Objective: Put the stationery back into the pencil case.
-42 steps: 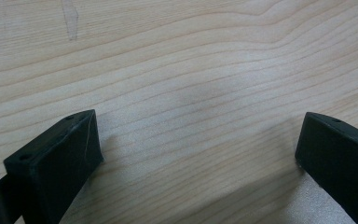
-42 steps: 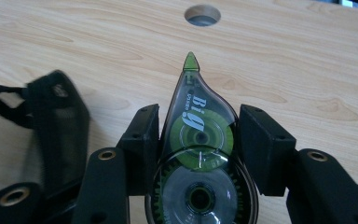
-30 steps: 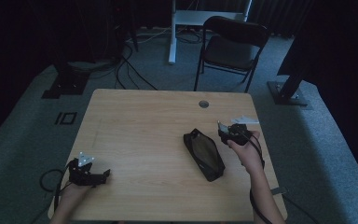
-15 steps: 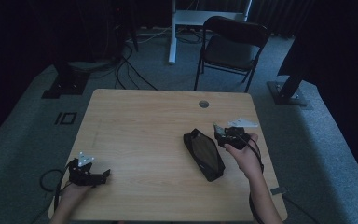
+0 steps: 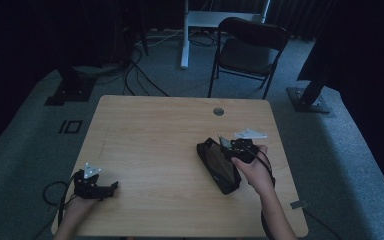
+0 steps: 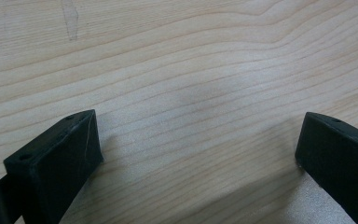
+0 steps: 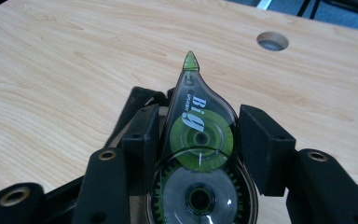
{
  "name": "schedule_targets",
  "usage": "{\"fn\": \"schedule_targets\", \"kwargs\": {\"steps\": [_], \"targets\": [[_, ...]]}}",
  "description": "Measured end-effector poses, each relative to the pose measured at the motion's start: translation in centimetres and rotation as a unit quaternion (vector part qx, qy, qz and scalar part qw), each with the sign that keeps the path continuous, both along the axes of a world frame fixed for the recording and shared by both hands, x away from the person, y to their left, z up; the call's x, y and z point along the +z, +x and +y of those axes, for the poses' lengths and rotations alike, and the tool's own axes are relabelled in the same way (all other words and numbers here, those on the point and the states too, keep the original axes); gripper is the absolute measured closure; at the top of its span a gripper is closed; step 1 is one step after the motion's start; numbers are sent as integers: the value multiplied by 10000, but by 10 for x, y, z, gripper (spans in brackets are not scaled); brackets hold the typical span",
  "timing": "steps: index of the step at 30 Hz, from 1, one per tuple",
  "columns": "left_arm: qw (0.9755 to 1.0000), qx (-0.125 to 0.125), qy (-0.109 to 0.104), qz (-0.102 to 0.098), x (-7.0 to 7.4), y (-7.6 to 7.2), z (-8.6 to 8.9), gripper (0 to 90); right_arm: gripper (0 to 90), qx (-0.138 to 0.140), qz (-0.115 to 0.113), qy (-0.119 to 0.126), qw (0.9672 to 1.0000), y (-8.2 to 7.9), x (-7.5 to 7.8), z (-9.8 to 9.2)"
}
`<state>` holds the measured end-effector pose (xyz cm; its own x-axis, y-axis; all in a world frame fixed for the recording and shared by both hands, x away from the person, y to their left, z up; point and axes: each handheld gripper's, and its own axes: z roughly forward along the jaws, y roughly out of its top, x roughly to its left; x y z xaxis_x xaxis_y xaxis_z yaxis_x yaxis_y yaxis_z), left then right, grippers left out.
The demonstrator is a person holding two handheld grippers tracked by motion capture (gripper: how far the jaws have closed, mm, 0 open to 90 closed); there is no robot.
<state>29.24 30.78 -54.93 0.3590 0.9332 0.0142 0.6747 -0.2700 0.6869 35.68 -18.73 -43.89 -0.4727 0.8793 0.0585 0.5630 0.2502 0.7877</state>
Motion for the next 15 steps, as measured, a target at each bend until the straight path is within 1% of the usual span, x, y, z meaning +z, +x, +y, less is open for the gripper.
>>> {"fn": "schedule_targets", "kwargs": {"steps": [1, 3, 6, 8, 13, 15], "targets": [[10000, 0, 0, 1, 0, 0, 0, 2, 495, 13, 35, 21, 10000, 0, -1, 2], [10000, -1, 2, 1, 0, 0, 0, 2, 495, 47, 55, -36, 10000, -1, -3, 5], [10000, -1, 3, 1, 0, 0, 0, 2, 495, 85, 124, -29, 9999, -2, -7, 10], [10000, -2, 3, 1, 0, 0, 0, 2, 495, 91, 162, 21, 9998, -3, -8, 13], [10000, -2, 3, 1, 0, 0, 0, 2, 495, 119, 202, -175, 9996, -3, -13, 23], [10000, -5, 5, 3, 0, 0, 0, 2, 495, 82, 276, -193, 9994, -2, -15, 25]]}}
